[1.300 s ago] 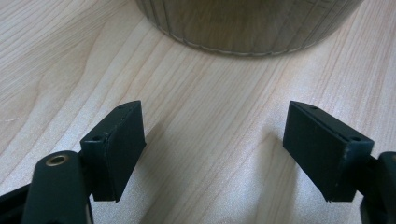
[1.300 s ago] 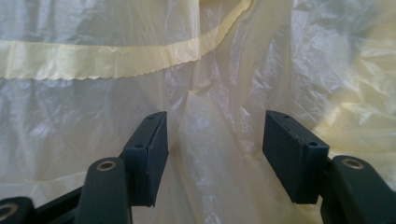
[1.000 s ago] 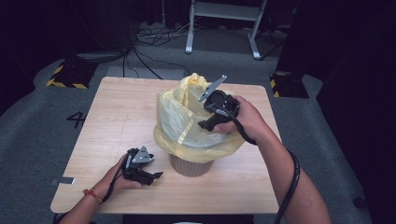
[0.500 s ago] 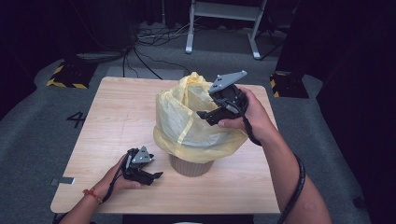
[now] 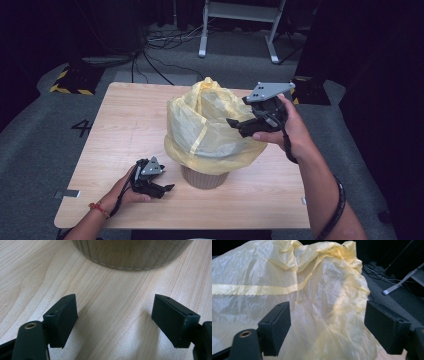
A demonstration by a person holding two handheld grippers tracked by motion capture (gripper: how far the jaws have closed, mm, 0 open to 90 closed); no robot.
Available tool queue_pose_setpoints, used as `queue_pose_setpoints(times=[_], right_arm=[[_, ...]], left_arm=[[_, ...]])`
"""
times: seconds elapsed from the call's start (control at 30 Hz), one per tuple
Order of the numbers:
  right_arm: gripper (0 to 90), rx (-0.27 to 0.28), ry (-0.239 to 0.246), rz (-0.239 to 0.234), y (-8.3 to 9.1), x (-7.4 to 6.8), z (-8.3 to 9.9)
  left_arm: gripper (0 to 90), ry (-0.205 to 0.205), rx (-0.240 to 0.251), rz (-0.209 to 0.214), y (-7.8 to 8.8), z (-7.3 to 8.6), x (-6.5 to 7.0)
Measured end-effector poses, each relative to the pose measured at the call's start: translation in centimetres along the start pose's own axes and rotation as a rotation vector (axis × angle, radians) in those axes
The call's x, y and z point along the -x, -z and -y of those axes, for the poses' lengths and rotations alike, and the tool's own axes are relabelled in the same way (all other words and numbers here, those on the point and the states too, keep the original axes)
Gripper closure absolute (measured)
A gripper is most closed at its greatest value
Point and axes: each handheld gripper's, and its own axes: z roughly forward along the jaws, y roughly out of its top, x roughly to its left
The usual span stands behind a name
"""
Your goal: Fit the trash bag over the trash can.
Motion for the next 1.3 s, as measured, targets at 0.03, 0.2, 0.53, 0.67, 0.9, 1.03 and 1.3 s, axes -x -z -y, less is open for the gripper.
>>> queue_pose_setpoints(times=[0.03,0.2,0.53,0.67,0.9,1.03,1.3], right_arm=[[21.2,0.004,-0.004,0.006,0.4,0.1,0.2],[20.3,0.031,-0.018,0.031,2.0,0.6,1.2],[19.3,0.033,-0.032,0.064,3.9,1.2,3.8],[19.3,0.034,-0.037,0.072,4.5,1.3,4.7],[19.3,0.031,-0.045,0.076,5.0,1.2,6.2],[19.3,0.028,-0.05,0.079,5.2,1.2,7.0],[19.3,0.025,-0.056,0.091,5.7,1.1,8.5]], left_arm=[[20.9,0.0,0.0,0.0,0.0,0.0,0.0],[20.9,0.0,0.0,0.0,0.0,0.0,0.0],[20.9,0.0,0.0,0.0,0.0,0.0,0.0],[20.9,0.0,0.0,0.0,0.0,0.0,0.0],[20.9,0.0,0.0,0.0,0.0,0.0,0.0],[20.9,0.0,0.0,0.0,0.0,0.0,0.0],[20.8,0.0,0.0,0.0,0.0,0.0,0.0]])
